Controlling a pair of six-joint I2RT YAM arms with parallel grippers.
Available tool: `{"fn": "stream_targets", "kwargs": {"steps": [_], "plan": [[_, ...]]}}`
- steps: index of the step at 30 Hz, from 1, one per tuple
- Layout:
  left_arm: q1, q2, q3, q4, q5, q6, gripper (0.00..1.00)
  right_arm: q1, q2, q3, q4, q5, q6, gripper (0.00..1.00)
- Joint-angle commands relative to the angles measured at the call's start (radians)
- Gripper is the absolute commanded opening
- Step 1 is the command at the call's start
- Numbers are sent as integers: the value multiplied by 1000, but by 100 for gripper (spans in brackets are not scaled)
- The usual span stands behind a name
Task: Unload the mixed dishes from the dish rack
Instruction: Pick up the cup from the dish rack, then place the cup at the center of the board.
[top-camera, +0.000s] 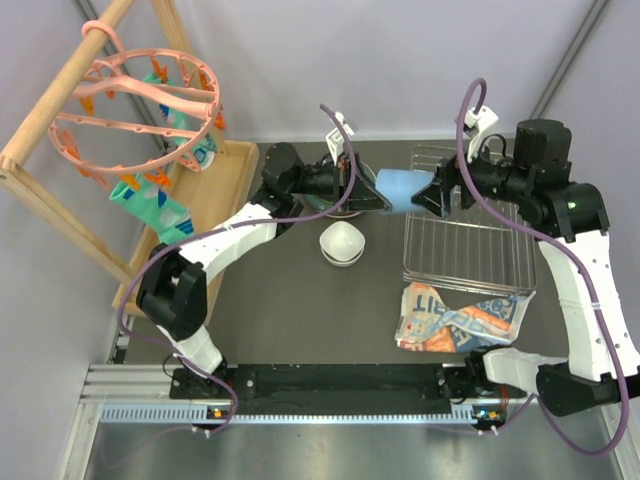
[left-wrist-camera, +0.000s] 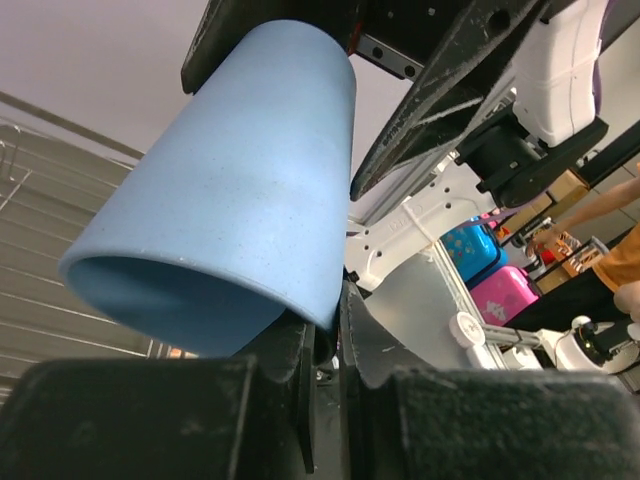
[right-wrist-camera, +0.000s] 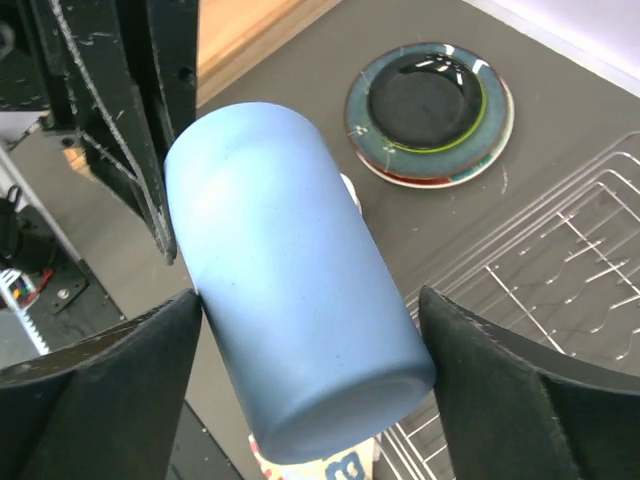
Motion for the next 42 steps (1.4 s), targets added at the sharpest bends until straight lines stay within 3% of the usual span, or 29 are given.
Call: {"fn": "stream_targets", "kwargs": {"steps": [1, 5, 9, 12, 16, 22, 33, 42], "plan": [[12, -51, 6, -171, -78, 120, 0, 7, -30, 0, 66, 29, -4, 91], [75, -72, 39, -374, -123, 308, 0, 7, -55, -12, 68, 58, -8, 96], [133, -74, 134, -739, -190, 532, 0, 7, -75, -9, 68, 85, -7, 98], [166, -55, 265, -1093, -299, 767, 0, 6, -89, -5, 62, 107, -8, 99], [179, -15, 477, -1434, -536, 1081, 0, 7, -98, -9, 54, 121, -16, 99], [183, 98, 719, -1815, -837, 1325, 0, 7, -96, -28, 57, 110, -16, 99], [149, 167, 757, -2060, -1112, 1582, 0, 7, -116, -90, 71, 89, -15, 99], [121, 186, 648, -2077, -1250, 1680, 0, 7, -133, -107, 75, 84, -16, 99]]}}
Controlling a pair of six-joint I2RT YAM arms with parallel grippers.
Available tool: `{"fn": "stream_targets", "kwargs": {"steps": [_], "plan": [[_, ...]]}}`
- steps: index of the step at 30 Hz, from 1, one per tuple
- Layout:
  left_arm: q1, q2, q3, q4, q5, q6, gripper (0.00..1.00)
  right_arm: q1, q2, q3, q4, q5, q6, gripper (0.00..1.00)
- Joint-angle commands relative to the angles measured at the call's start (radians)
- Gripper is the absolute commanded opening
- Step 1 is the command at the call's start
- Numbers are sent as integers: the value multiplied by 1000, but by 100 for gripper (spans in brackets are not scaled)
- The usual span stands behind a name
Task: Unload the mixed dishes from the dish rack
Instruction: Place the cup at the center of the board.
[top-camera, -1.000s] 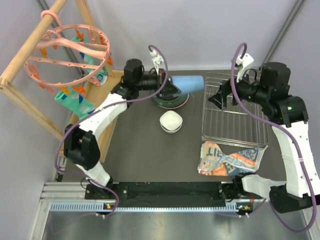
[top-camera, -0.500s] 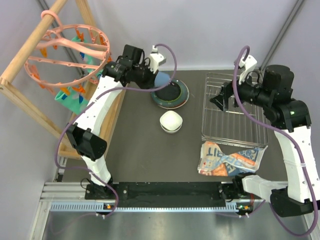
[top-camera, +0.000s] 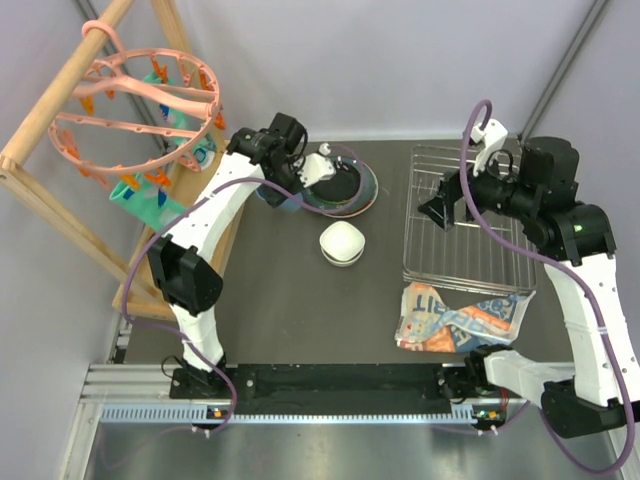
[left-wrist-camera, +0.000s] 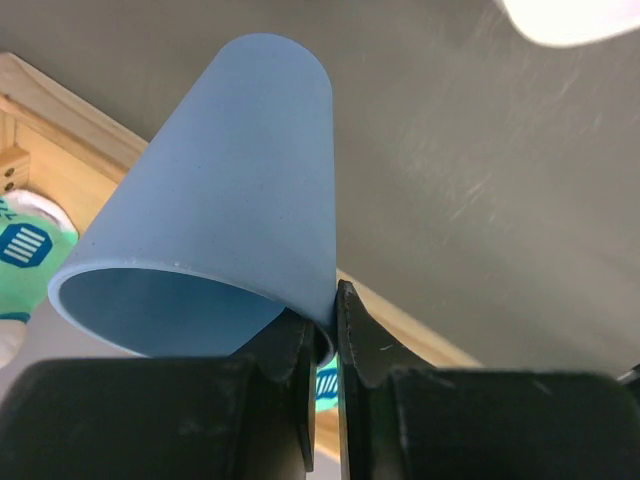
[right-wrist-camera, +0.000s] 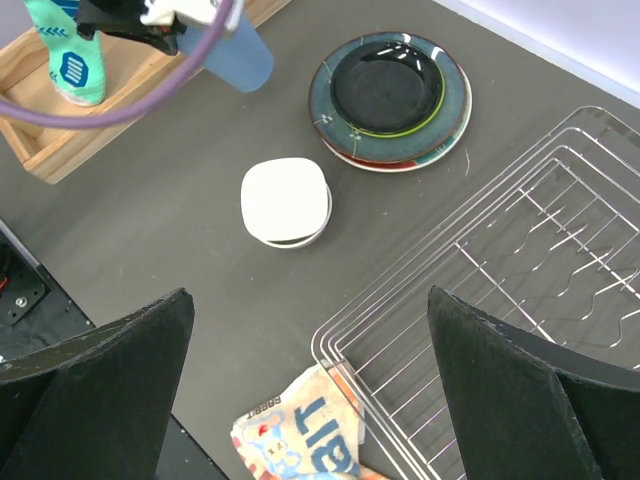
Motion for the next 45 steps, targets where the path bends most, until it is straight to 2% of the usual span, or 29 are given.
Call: {"fn": "stream_targets", "kwargs": {"steps": [1, 11, 23, 45], "plan": [[-15, 11, -33, -29, -87, 92, 0, 5, -32, -6, 43, -20, -12, 99], [-58, 125, 12, -90, -118, 187, 0, 5, -50, -34, 45, -17, -15, 99], [-81, 201, 41, -85, -131, 214, 0, 4, -58, -48, 46, -29, -16, 99], [-101, 244, 47, -93, -107, 255, 0, 5, -95, -98, 59, -26, -24, 99]]}}
